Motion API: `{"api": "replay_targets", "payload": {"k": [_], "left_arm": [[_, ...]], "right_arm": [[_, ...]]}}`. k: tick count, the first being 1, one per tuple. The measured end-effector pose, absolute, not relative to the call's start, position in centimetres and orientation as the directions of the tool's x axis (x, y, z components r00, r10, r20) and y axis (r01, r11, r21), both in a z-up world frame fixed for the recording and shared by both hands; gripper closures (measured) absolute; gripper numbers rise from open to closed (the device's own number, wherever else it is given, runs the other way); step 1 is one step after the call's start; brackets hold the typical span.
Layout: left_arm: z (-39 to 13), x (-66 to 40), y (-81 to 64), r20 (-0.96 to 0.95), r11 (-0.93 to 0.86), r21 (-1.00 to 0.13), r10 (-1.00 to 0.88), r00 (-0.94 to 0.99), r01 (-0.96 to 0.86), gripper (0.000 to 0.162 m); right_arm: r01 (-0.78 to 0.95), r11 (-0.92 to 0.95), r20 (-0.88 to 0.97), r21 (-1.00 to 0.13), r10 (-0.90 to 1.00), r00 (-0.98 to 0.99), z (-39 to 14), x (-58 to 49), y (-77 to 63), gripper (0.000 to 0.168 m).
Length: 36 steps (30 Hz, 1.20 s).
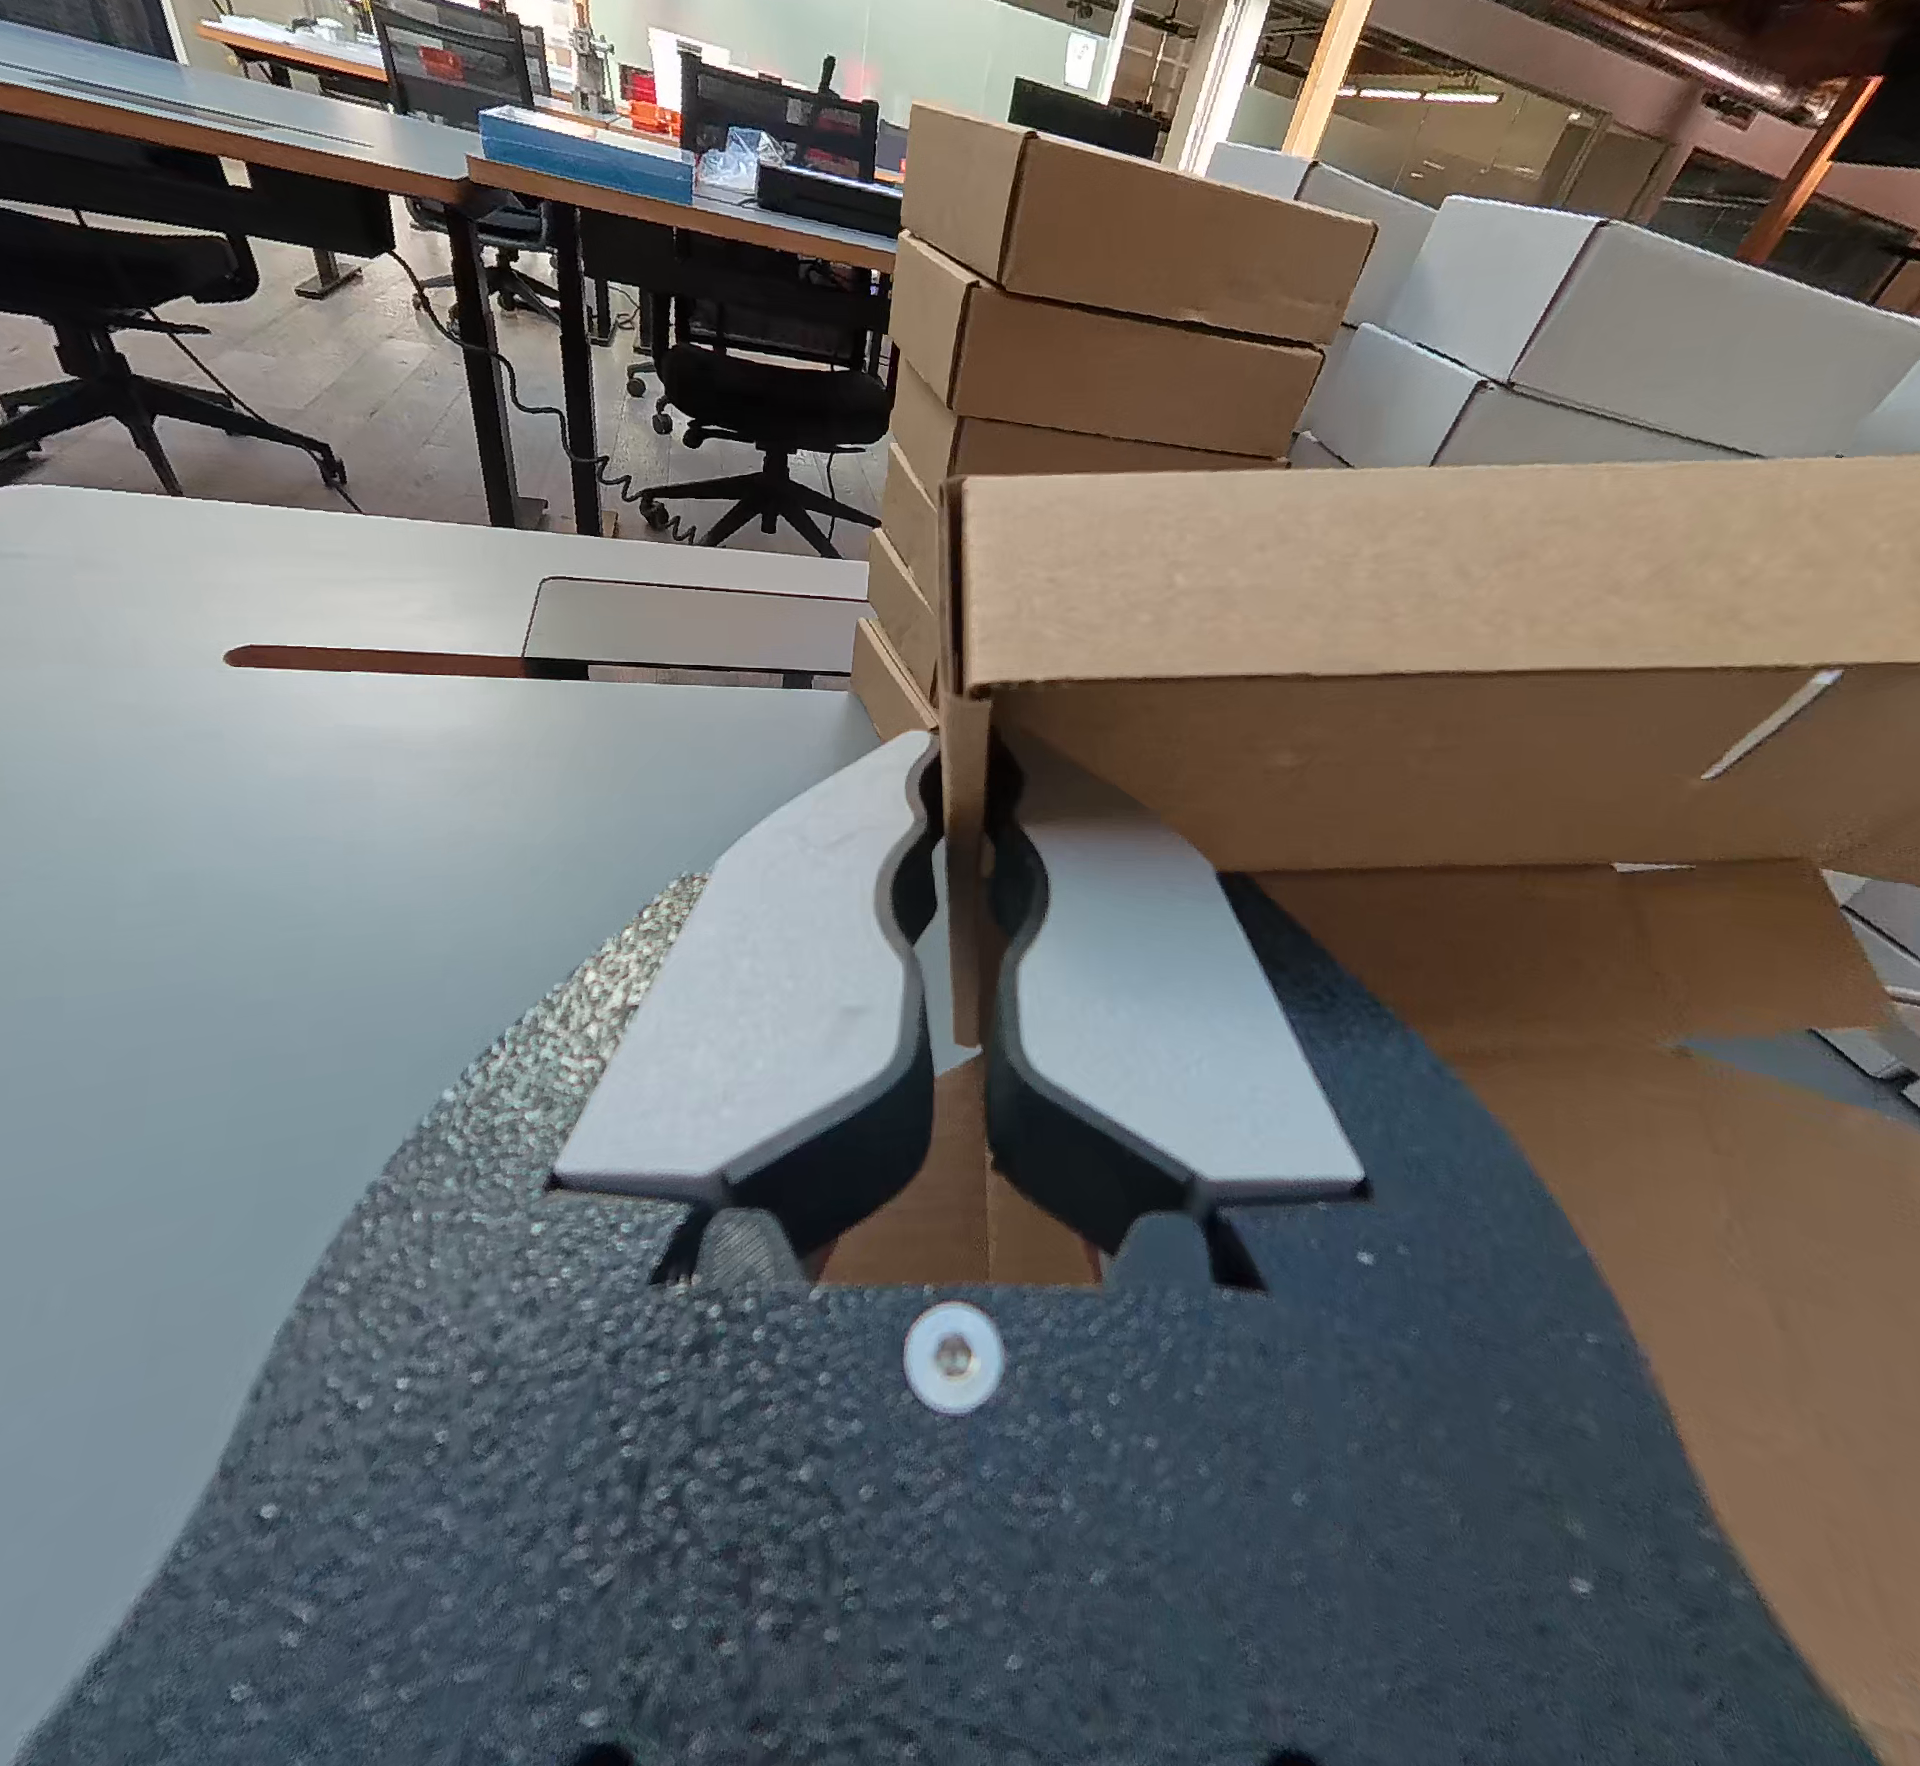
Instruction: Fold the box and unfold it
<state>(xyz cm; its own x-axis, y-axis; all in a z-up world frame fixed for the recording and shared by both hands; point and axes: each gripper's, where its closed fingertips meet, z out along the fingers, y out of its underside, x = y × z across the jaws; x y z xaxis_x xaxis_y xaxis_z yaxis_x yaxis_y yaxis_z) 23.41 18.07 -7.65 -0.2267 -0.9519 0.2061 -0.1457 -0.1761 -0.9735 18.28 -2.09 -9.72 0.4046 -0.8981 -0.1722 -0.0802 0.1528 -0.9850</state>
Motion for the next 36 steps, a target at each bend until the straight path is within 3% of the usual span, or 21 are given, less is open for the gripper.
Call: {"api": "replay_targets", "payload": {"k": [7, 16, 21, 25, 27, 33, 36], "left_arm": [[-7.6, 23.0, 17.7, 0.195, -0.162, -0.976, -0.949, -0.248, -0.147, 0.156], [-7.8, 22.7, 16.0, 0.114, -0.079, -0.987, -0.960, -0.257, -0.142, 0.156], [-8.3, 22.8, 15.1, 0.130, -0.079, -0.976, -0.958, -0.257, -0.201, 0.156], [-8.5, 22.9, 14.8, 0.146, -0.077, -0.966, -0.951, -0.274, -0.246, 0.155], [-8.5, 22.9, 14.7, 0.144, -0.074, -0.965, -0.951, -0.275, -0.251, 0.155], [-8.7, 22.6, 15.5, 0.154, -0.082, -0.961, -0.951, -0.269, -0.263, 0.155], [-8.9, 22.7, 15.4, 0.186, -0.105, -0.954, -0.942, -0.280, -0.282, 0.153]], "right_arm": [[-0.078, 0.146, -0.166, -0.986, -0.879, 0.447, -9.4, 18.4, -1.5, 0.168], [0.121, -0.277, 0.302, -0.953, -0.851, 0.430, -8.0, 17.5, 1.1, 0.168], [0.165, -0.600, 0.616, -0.783, -0.706, 0.350, -9.5, 17.8, 3.0, 0.168], [0.127, -0.909, 0.908, -0.398, -0.370, 0.195, -11.8, 18.4, 4.0, 0.168], [0.092, -0.954, 0.943, -0.286, -0.264, 0.202, -13.1, 18.5, 4.8, 0.168], [0.082, -0.926, 0.898, -0.369, -0.333, 0.287, -14.0, 18.9, 5.8, 0.168], [0.083, -0.949, 0.914, -0.304, -0.266, 0.305, -15.3, 18.8, 6.6, 0.168]]}}
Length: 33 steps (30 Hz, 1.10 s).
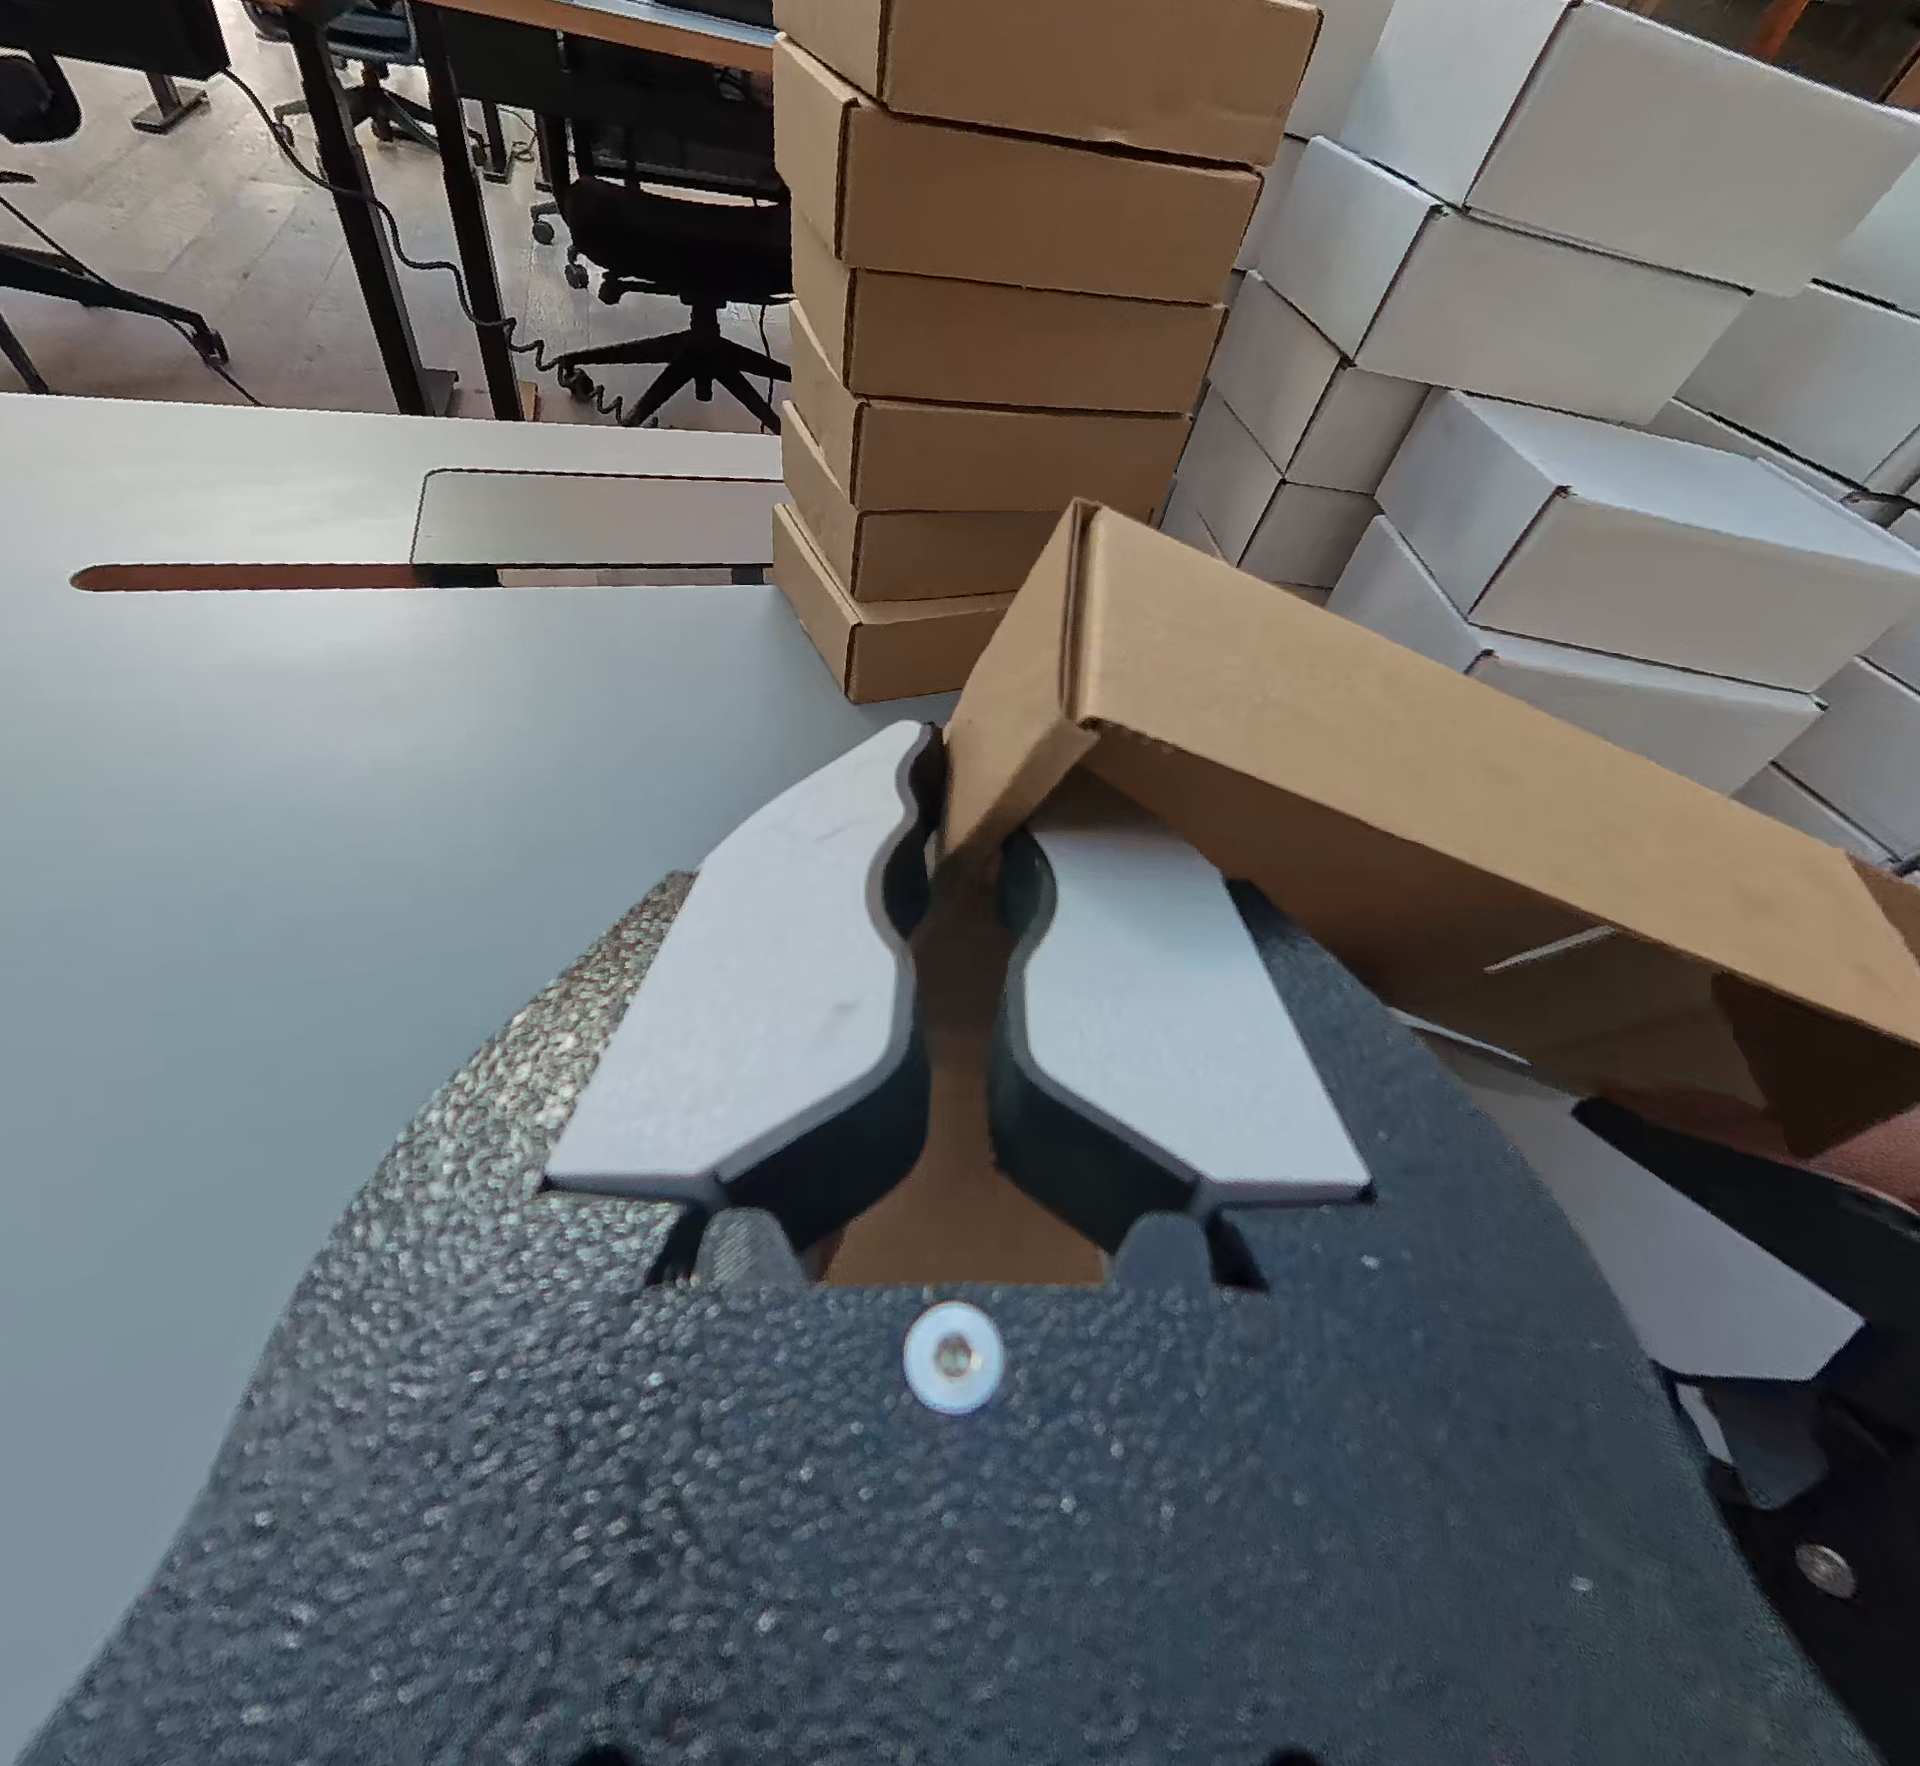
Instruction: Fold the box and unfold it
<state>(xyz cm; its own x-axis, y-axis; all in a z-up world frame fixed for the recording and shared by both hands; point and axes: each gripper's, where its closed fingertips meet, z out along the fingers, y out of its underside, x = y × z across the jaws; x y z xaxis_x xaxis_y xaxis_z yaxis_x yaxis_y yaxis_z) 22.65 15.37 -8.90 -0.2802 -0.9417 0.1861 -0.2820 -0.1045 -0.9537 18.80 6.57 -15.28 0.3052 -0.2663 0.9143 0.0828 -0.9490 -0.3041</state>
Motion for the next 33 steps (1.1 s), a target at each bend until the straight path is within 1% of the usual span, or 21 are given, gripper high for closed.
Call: {"api": "replay_targets", "payload": {"k": [1, 3, 6, 8, 10, 12, 15, 17, 20, 21, 23, 25, 26, 30, 33], "left_arm": [[-9.0, 22.6, 15.4, 0.165, -0.084, -0.956, -0.947, -0.277, -0.283, 0.154], [-9.4, 22.6, 15.5, 0.124, -0.048, -0.960, -0.956, -0.267, -0.276, 0.154], [-9.9, 22.9, 16.2, 0.099, -0.026, -0.961, -0.962, -0.254, -0.275, 0.155], [-9.7, 23.2, 16.7, 0.082, -0.014, -0.965, -0.965, -0.248, -0.262, 0.156], [-9.1, 23.3, 17.3, 0.063, -0.003, -0.970, -0.969, -0.239, -0.244, 0.156], [-8.6, 23.2, 17.8, 0.054, 0.001, -0.974, -0.971, -0.233, -0.228, 0.156], [-8.1, 23.1, 18.7, 0.060, -0.011, -0.976, -0.972, -0.226, -0.215, 0.156], [-8.0, 22.9, 19.1, 0.073, -0.020, -0.977, -0.967, -0.246, -0.211, 0.156], [-8.3, 22.7, 19.8, 0.085, -0.026, -0.976, -0.962, -0.261, -0.218, 0.156], [-8.4, 22.6, 20.0, 0.086, -0.025, -0.974, -0.960, -0.265, -0.223, 0.156], [-8.7, 22.6, 19.9, 0.087, -0.019, -0.971, -0.957, -0.277, -0.236, 0.156], [-8.9, 22.6, 19.6, 0.089, -0.017, -0.970, -0.953, -0.290, -0.243, 0.156], [-9.0, 22.6, 19.4, 0.091, -0.016, -0.969, -0.950, -0.298, -0.245, 0.156], [-9.1, 22.5, 18.1, 0.114, -0.022, -0.966, -0.931, -0.346, -0.258, 0.156], [-9.3, 22.6, 17.8, 0.112, -0.015, -0.964, -0.927, -0.358, -0.264, 0.156]], "right_arm": [[0.080, -0.952, 0.912, -0.297, -0.258, 0.318, -15.7, 18.8, 6.8, 0.168], [0.069, -0.944, 0.900, -0.322, -0.282, 0.333, -16.0, 18.8, 6.8, 0.168], [0.073, -0.922, 0.884, -0.381, -0.340, 0.320, -15.1, 19.0, 6.6, 0.168], [0.103, -0.895, 0.875, -0.435, -0.392, 0.286, -13.7, 18.9, 6.4, 0.168], [0.153, -0.834, 0.831, -0.530, -0.476, 0.287, -12.0, 18.4, 6.6, 0.168], [0.213, -0.731, 0.746, -0.649, -0.554, 0.369, -10.6, 17.4, 7.3, 0.168], [0.204, -0.467, 0.496, -0.860, -0.673, 0.549, -8.1, 15.3, 7.3, 0.168], [0.157, -0.298, 0.332, -0.941, -0.733, 0.594, -6.3, 14.6, 5.3, 0.168], [0.137, -0.149, 0.198, -0.979, -0.835, 0.513, -4.0, 15.3, -0.1, 0.167], [0.138, -0.126, 0.178, -0.982, -0.860, 0.479, -3.7, 15.8, -2.0, 0.162], [0.080, -0.088, 0.114, -0.993, -0.888, 0.446, -4.0, 17.1, -4.8, 0.143], [-0.003, -0.068, 0.058, -0.998, -0.876, 0.479, -4.9, 18.3, -5.6, 0.126], [-0.022, -0.071, 0.051, -0.997, -0.867, 0.496, -5.2, 18.8, -5.6, 0.121], [-0.057, -0.125, 0.070, -0.991, -0.820, 0.568, -6.2, 20.0, -4.3, 0.111], [-0.042, -0.118, 0.059, -0.992, -0.735, 0.675, -6.0, 19.5, -2.4, 0.111]]}}
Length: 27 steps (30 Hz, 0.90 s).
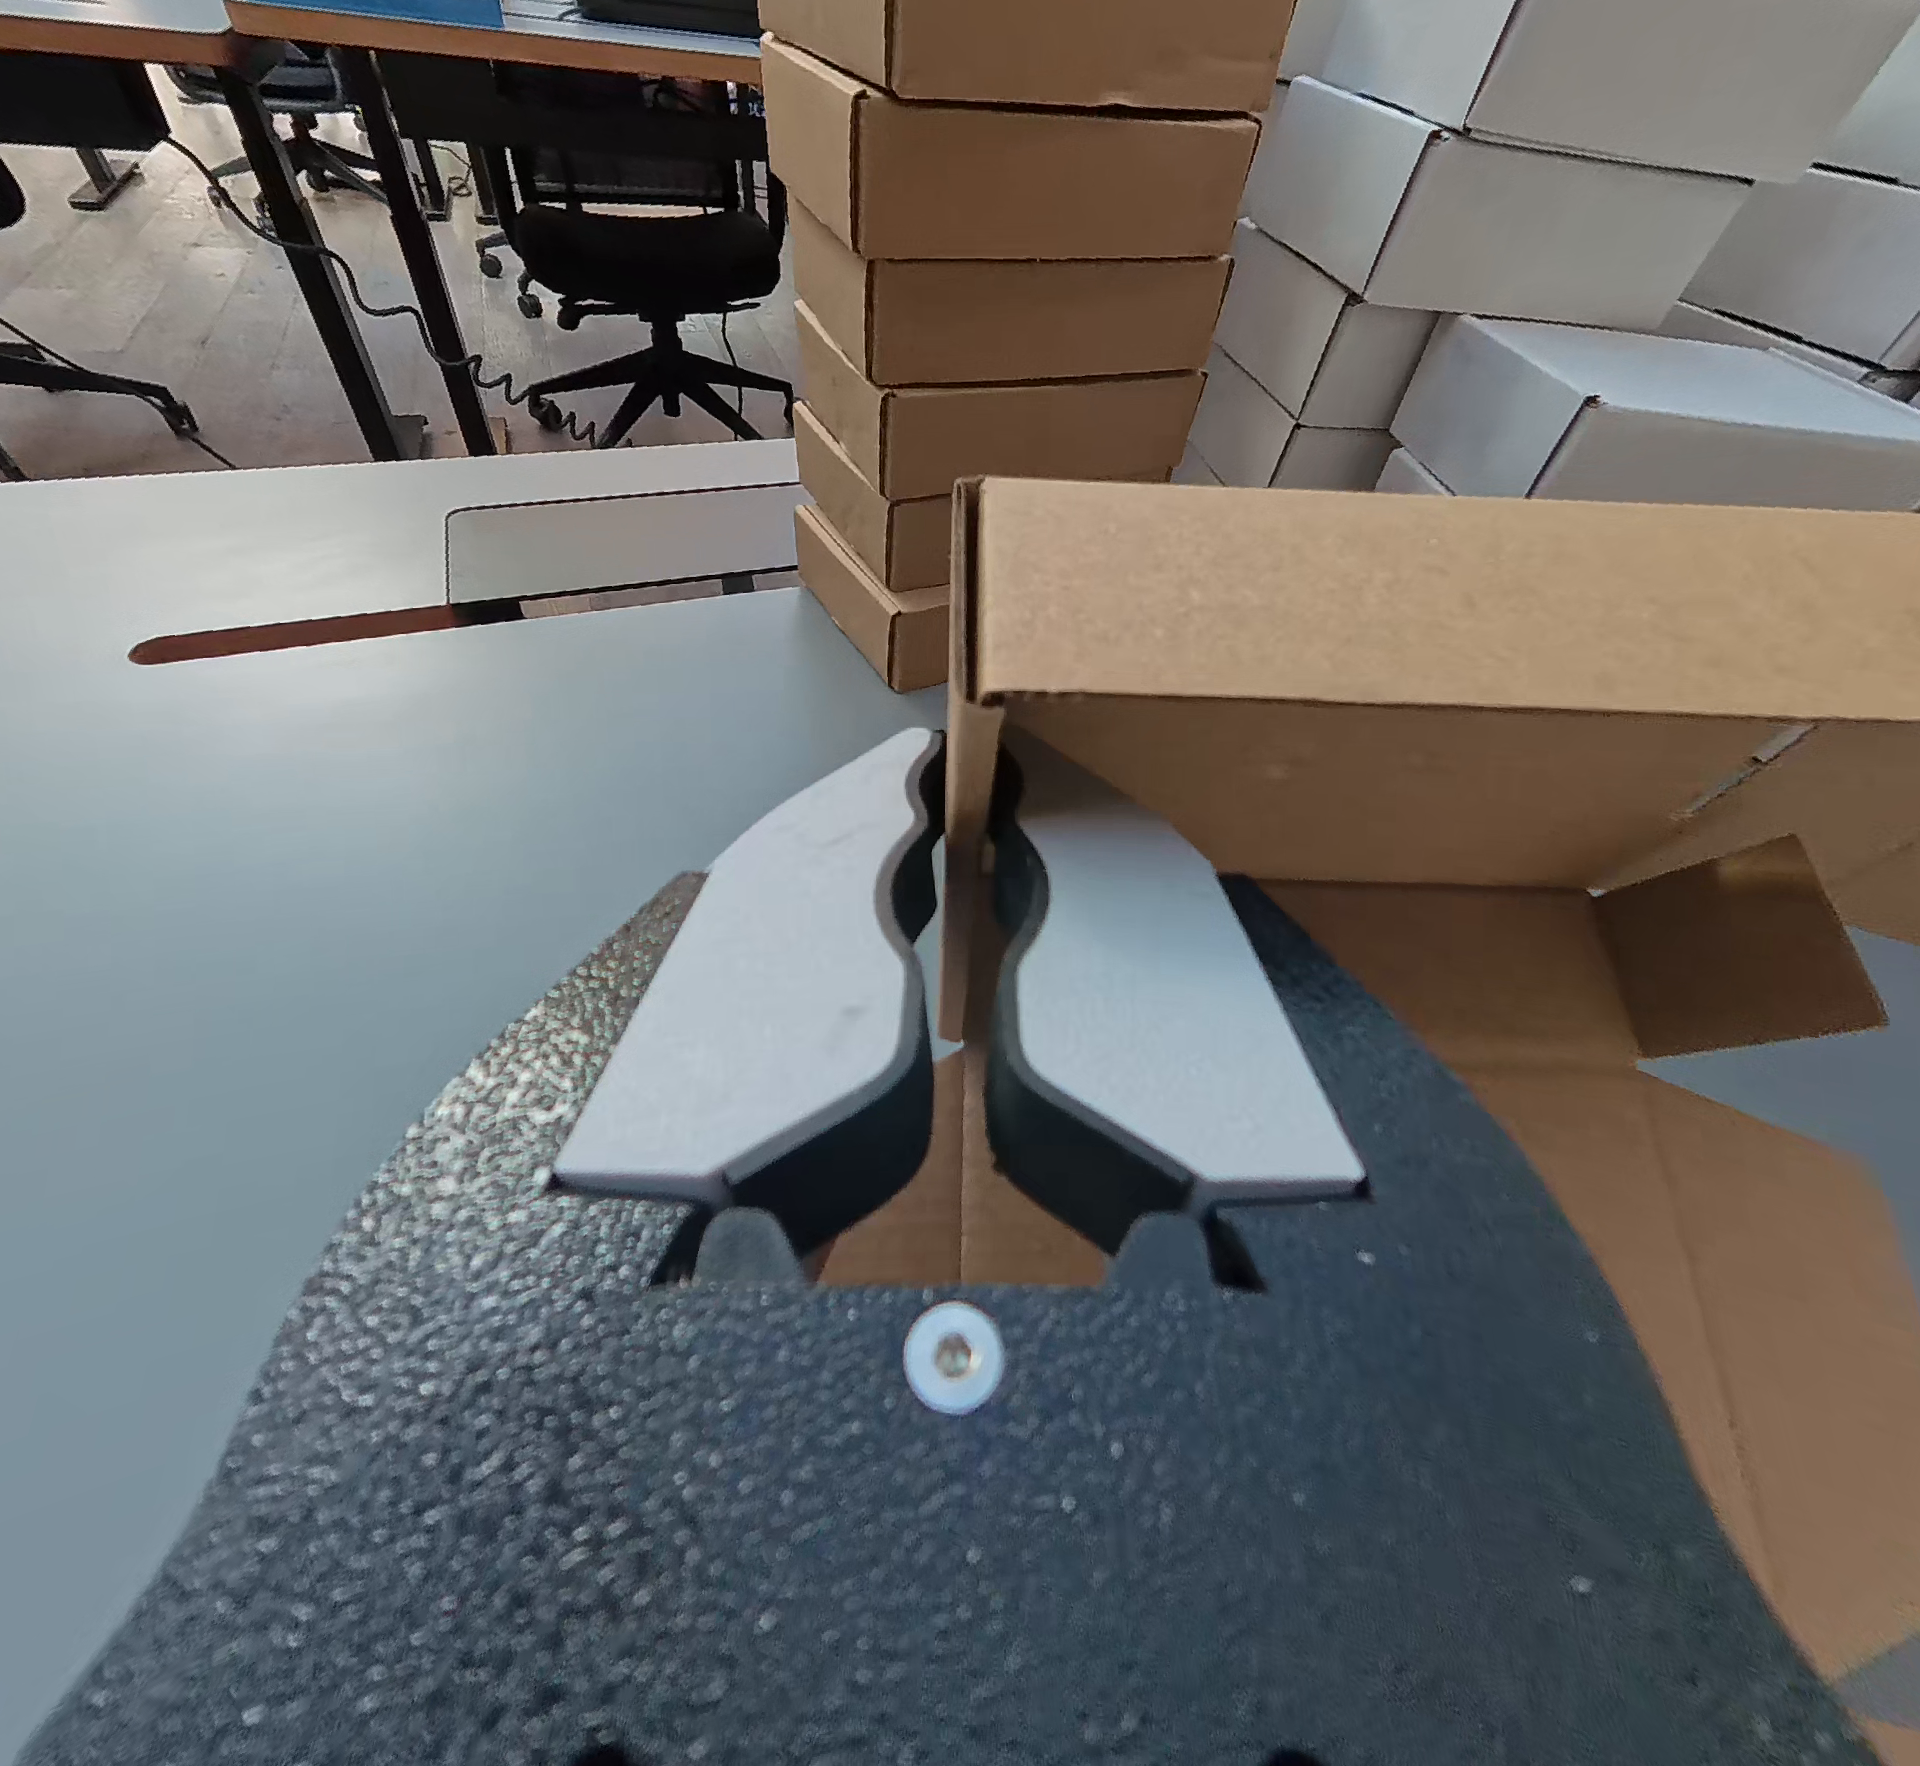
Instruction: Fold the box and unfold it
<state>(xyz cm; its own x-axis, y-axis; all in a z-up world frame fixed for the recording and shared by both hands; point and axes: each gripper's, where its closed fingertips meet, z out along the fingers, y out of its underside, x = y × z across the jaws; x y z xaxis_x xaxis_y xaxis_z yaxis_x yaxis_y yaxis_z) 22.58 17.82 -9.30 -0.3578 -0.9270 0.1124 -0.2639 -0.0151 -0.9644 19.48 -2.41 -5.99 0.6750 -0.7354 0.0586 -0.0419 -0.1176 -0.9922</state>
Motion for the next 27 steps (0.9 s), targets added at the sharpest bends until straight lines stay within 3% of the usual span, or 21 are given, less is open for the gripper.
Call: {"api": "replay_targets", "payload": {"k": [4, 10, 17, 22, 27], "left_arm": [[-9.2, 22.8, 18.1, 0.111, -0.017, -0.965, -0.931, -0.348, -0.263, 0.156], [-9.3, 23.2, 18.7, 0.130, -0.045, -0.962, -0.943, -0.306, -0.270, 0.156], [-8.9, 23.2, 18.8, 0.143, -0.065, -0.962, -0.947, -0.287, -0.264, 0.156], [-8.9, 23.2, 19.2, 0.142, -0.069, -0.962, -0.952, -0.270, -0.263, 0.155], [-9.2, 23.0, 20.0, 0.174, -0.098, -0.958, -0.946, -0.274, -0.270, 0.155]], "right_arm": [[-0.035, -0.208, 0.085, -0.977, -0.541, 0.837, -7.3, 17.2, 0.4, 0.133], [0.054, -0.373, 0.238, -0.926, -0.467, 0.852, -9.0, 15.5, 2.6, 0.157], [0.082, -0.321, 0.240, -0.944, -0.492, 0.837, -8.5, 15.1, 4.9, 0.168], [0.131, -0.352, 0.315, -0.927, -0.538, 0.782, -8.8, 15.7, 5.9, 0.161], [0.140, -0.261, 0.263, -0.955, -0.528, 0.807, -8.3, 15.4, 6.2, 0.155]]}}
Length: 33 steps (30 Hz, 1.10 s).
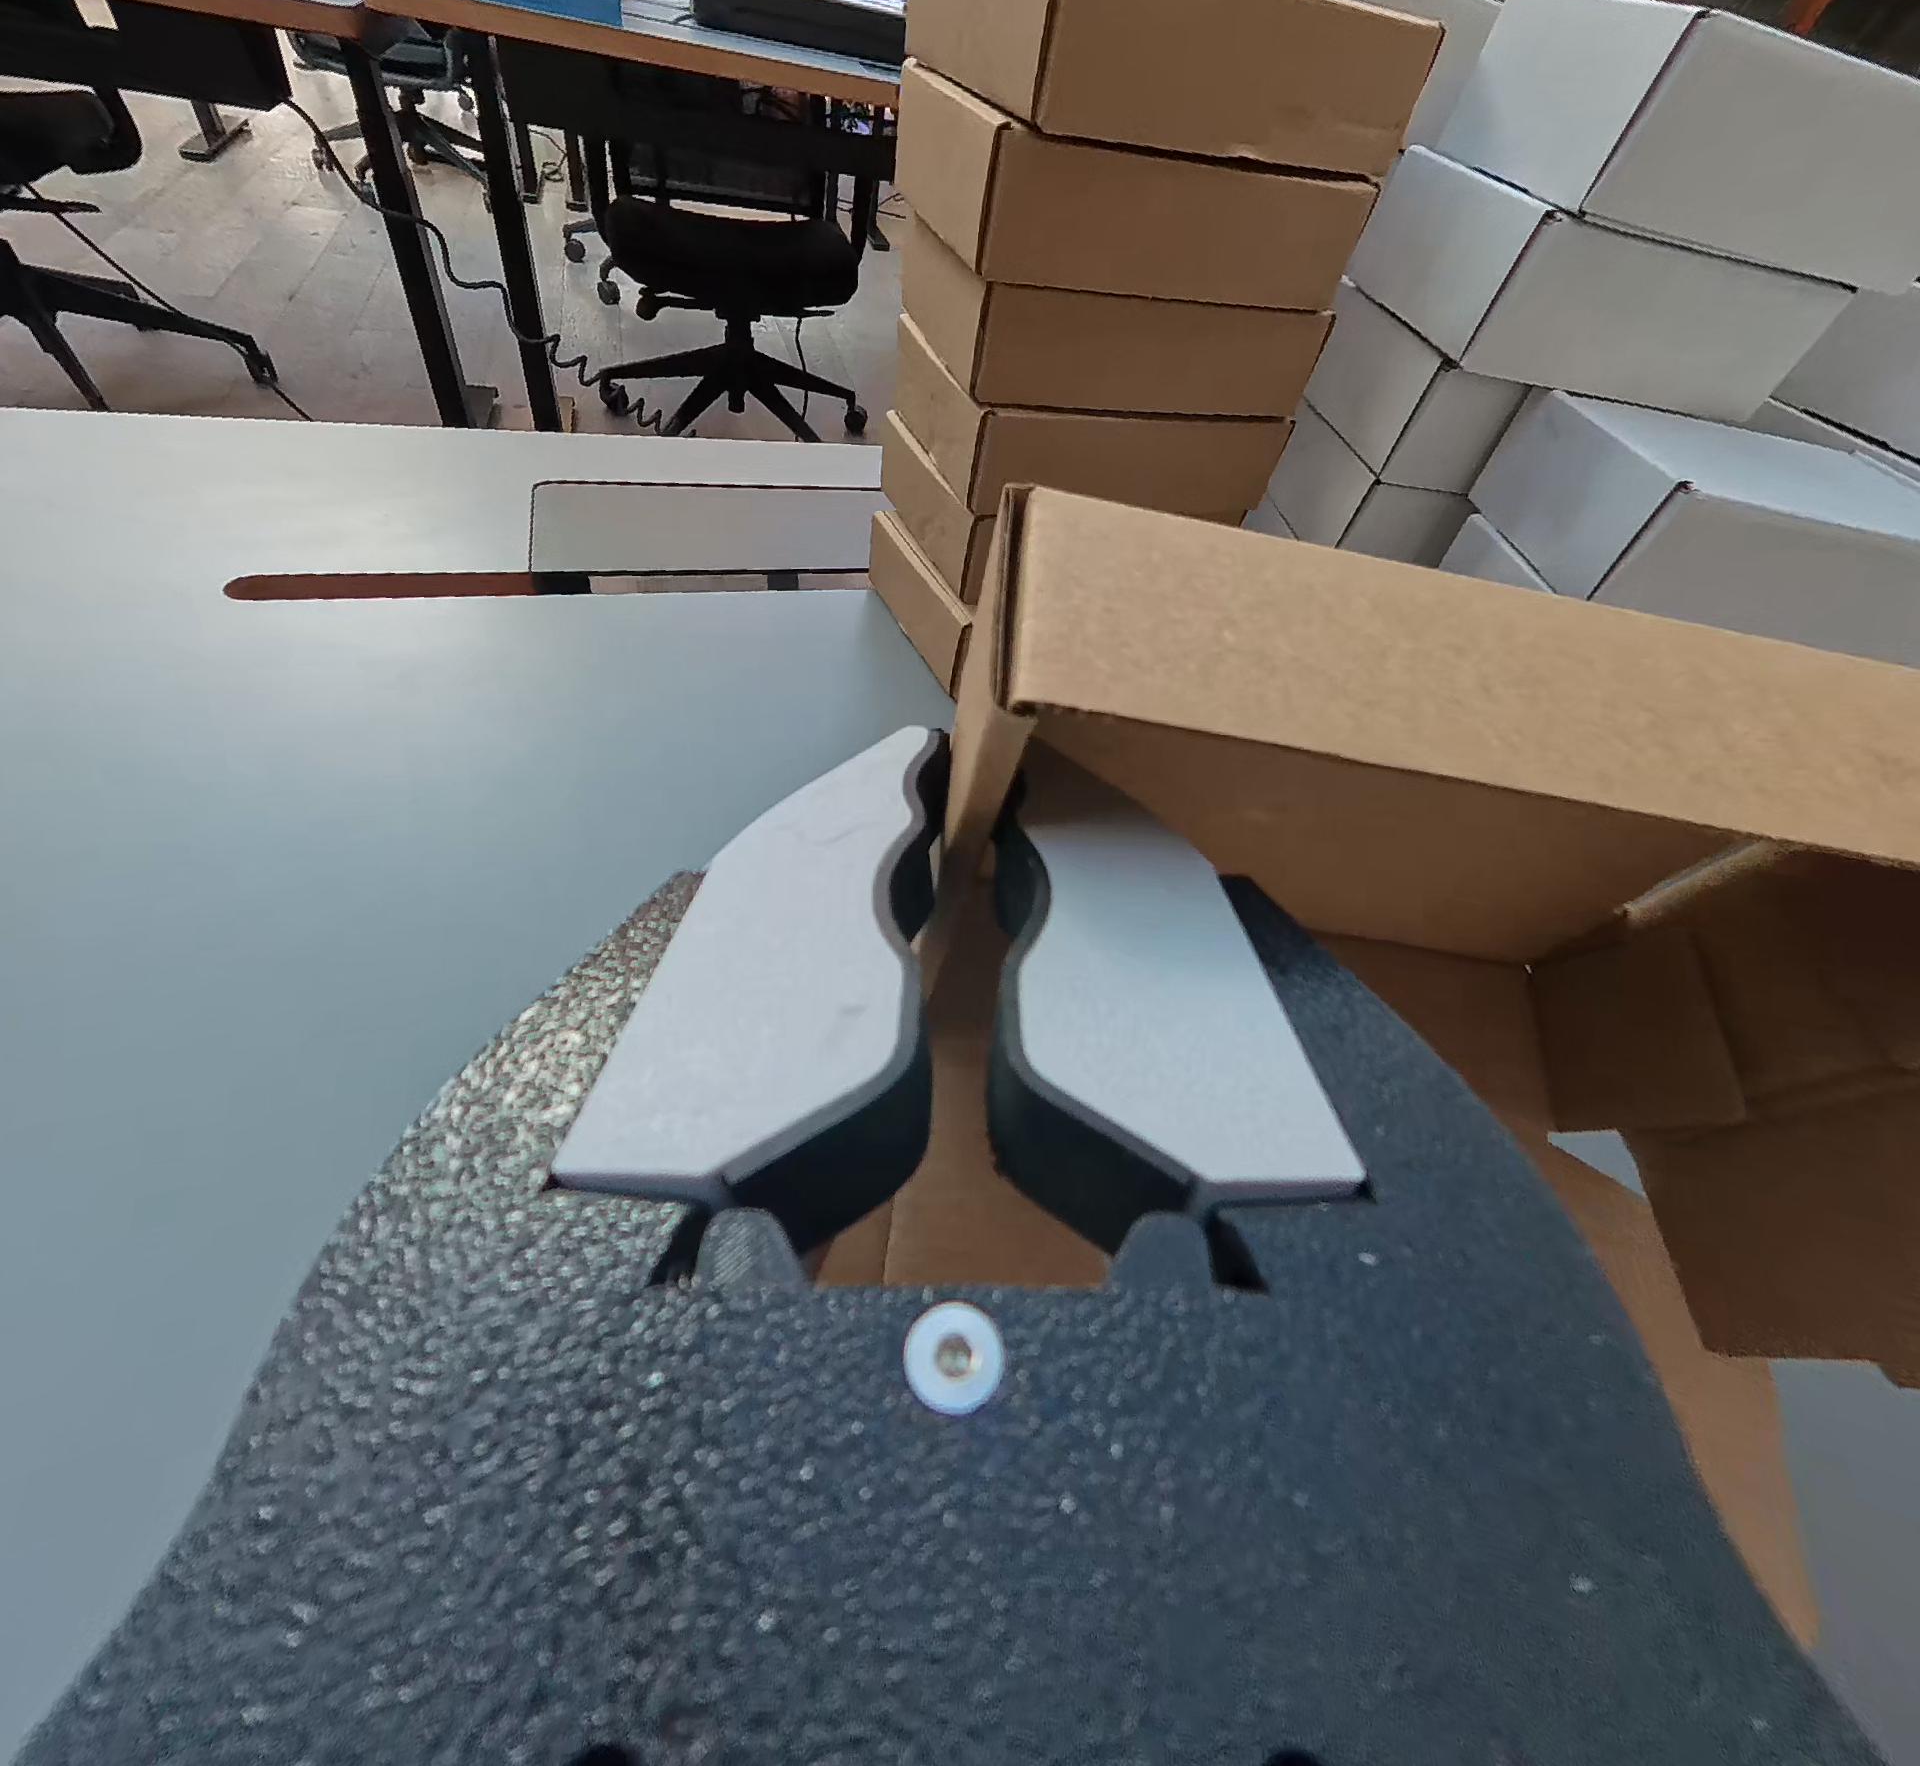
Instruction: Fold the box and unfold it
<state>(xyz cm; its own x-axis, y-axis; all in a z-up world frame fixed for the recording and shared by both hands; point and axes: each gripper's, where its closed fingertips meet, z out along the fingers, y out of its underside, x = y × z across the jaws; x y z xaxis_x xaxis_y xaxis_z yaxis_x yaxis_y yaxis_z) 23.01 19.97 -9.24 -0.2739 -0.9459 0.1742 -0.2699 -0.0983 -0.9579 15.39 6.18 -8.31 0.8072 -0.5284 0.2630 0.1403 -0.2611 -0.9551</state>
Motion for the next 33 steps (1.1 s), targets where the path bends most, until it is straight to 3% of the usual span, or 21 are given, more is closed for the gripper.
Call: {"api": "replay_targets", "payload": {"k": [4, 10, 25, 33], "left_arm": [[-9.4, 22.9, 20.0, 0.181, -0.103, -0.957, -0.943, -0.280, -0.271, 0.156], [-9.5, 22.9, 19.1, 0.171, -0.088, -0.958, -0.938, -0.300, -0.271, 0.156], [-7.8, 22.3, 18.8, 0.010, 0.029, -0.984, -0.976, -0.216, -0.177, 0.155], [-7.5, 22.4, 19.1, 0.023, 0.012, -0.984, -0.980, -0.196, -0.178, 0.154]], "right_arm": [[0.113, -0.196, 0.191, -0.974, -0.441, 0.877, -8.1, 14.4, 6.3, 0.152], [0.124, -0.198, 0.196, -0.972, -0.405, 0.893, -8.3, 14.1, 6.6, 0.133], [0.182, -0.180, 0.253, -0.967, -0.788, 0.562, -6.1, 18.4, 6.0, 0.136], [0.293, -0.249, 0.362, -0.923, -0.821, 0.442, -4.6, 19.4, 6.3, 0.138]]}}
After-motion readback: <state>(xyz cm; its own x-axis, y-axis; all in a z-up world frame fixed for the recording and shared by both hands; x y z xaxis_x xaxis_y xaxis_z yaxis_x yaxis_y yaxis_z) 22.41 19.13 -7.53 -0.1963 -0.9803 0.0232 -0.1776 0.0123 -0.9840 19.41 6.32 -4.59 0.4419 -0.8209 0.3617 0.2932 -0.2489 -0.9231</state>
